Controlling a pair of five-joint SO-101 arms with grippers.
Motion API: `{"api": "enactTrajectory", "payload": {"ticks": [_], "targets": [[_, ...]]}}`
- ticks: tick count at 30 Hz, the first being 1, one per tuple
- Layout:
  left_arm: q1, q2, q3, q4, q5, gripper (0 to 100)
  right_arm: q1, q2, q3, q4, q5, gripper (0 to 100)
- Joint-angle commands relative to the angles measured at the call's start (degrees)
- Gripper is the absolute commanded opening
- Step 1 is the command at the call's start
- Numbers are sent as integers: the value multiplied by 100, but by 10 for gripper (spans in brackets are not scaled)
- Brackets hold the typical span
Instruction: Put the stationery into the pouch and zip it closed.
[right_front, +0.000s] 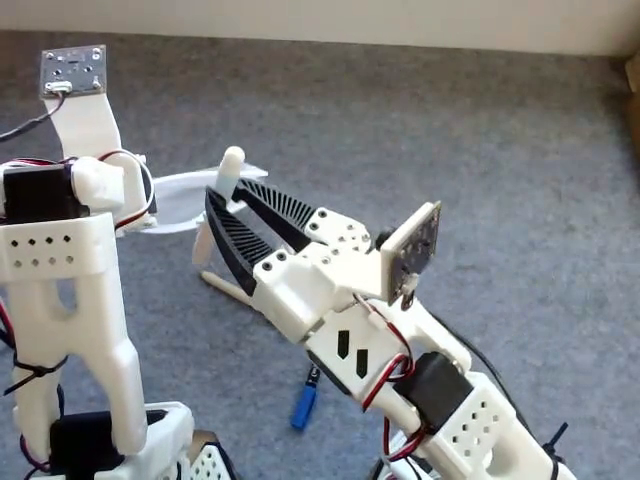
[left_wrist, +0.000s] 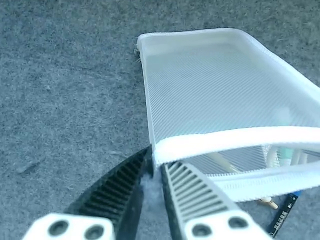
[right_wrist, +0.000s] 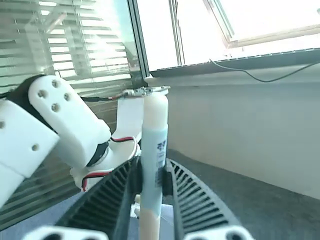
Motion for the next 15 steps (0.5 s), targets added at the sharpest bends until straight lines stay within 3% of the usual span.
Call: {"api": "enactTrajectory", "payload": {"ticks": [1, 9, 15], "targets": [[119, 66, 40, -26, 62, 7, 84, -163, 75, -646, -9, 6], [110, 66, 48, -26, 62, 7, 875, -110, 787, -2062, -35, 6], [127, 66, 48, -26, 62, 7, 892, -101, 1323, -2703, -9, 6]]}}
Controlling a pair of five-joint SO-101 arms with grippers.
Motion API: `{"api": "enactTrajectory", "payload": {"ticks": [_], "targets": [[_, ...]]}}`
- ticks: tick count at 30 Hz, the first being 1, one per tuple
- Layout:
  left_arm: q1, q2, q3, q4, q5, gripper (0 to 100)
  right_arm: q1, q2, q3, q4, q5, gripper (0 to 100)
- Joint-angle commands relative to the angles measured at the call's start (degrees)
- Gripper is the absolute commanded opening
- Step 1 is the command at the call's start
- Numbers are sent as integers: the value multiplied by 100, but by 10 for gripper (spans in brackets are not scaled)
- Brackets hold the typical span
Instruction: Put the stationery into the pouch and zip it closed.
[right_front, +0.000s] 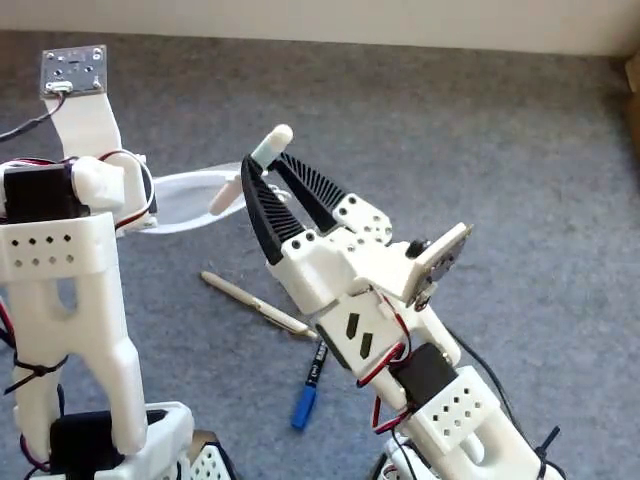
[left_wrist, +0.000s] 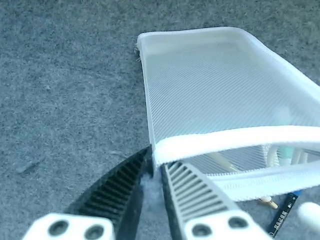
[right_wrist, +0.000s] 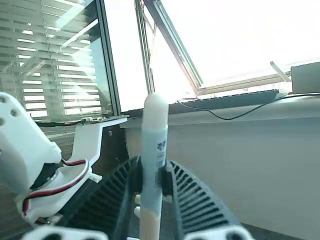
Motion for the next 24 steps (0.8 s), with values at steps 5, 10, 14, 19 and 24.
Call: {"api": "enactTrajectory", "payload": {"ticks": [5, 10, 14, 19, 24], "targets": [[127, 66, 48, -26, 62, 7, 119, -31, 233, -716, -9, 6], [136, 66, 48, -26, 62, 7, 127, 716, 242, -1332, -26, 6], [136, 66, 48, -26, 62, 7, 127, 1323, 251, -1798, -18, 6], [136, 66, 48, -26, 62, 7, 119, 1631, 347, -1815, -18, 6], [136, 66, 48, -26, 62, 7, 92, 1631, 558, -1807, -9, 6]]}}
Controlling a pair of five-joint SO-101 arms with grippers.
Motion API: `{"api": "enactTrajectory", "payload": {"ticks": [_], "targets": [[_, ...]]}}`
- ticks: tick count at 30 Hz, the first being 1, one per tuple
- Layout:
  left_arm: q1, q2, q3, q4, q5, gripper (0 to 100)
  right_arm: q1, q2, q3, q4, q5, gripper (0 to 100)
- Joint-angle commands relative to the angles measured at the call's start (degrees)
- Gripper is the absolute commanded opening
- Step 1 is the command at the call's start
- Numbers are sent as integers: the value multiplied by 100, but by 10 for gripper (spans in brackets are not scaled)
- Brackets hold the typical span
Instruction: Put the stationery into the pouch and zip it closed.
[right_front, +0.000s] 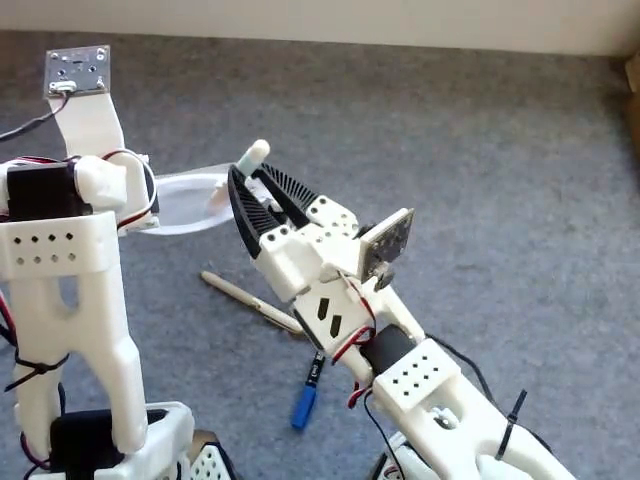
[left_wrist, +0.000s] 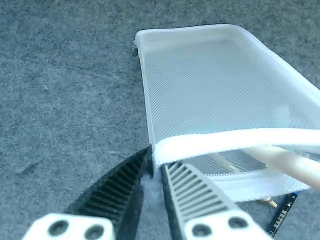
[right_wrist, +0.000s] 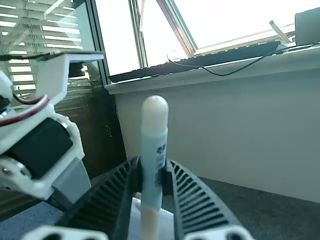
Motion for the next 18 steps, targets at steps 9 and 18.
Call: {"api": "enactTrajectory", "payload": {"ticks": [9, 18], "targets": [[57, 66, 57, -26, 70, 7, -22, -40, -119, 840, -9, 6], [57, 75, 180, -70, 70, 7, -356, -4, -127, 1332, 9, 6]]}}
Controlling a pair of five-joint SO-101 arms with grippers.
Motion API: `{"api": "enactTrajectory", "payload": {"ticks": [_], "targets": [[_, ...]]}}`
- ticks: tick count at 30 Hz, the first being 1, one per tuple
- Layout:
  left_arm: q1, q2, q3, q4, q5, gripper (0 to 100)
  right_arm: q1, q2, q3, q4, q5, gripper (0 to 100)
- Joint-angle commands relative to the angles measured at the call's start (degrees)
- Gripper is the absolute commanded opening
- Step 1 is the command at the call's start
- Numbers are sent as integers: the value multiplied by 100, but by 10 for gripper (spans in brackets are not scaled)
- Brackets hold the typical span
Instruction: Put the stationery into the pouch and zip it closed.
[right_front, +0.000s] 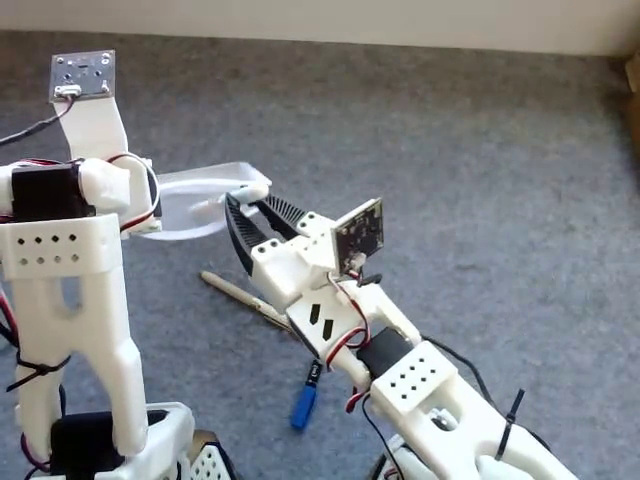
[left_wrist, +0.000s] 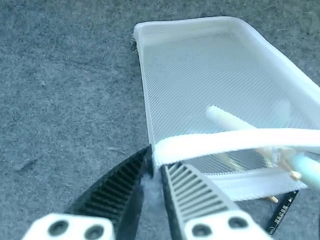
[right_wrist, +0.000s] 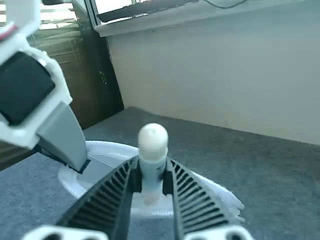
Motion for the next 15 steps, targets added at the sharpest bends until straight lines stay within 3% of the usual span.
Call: {"api": "enactTrajectory", "payload": {"ticks": [1, 5, 10, 15], "targets": [[57, 75, 31, -70, 70, 7, -136, -4, -127, 22, 18, 6], [57, 75, 31, -70, 70, 7, -119, -4, -127, 22, 167, 22], [48, 75, 31, -70, 70, 7, -136, -4, -110, 22, 334, 156], [48, 75, 31, -70, 70, 7, -145, -13, -110, 22, 316, 162]]}}
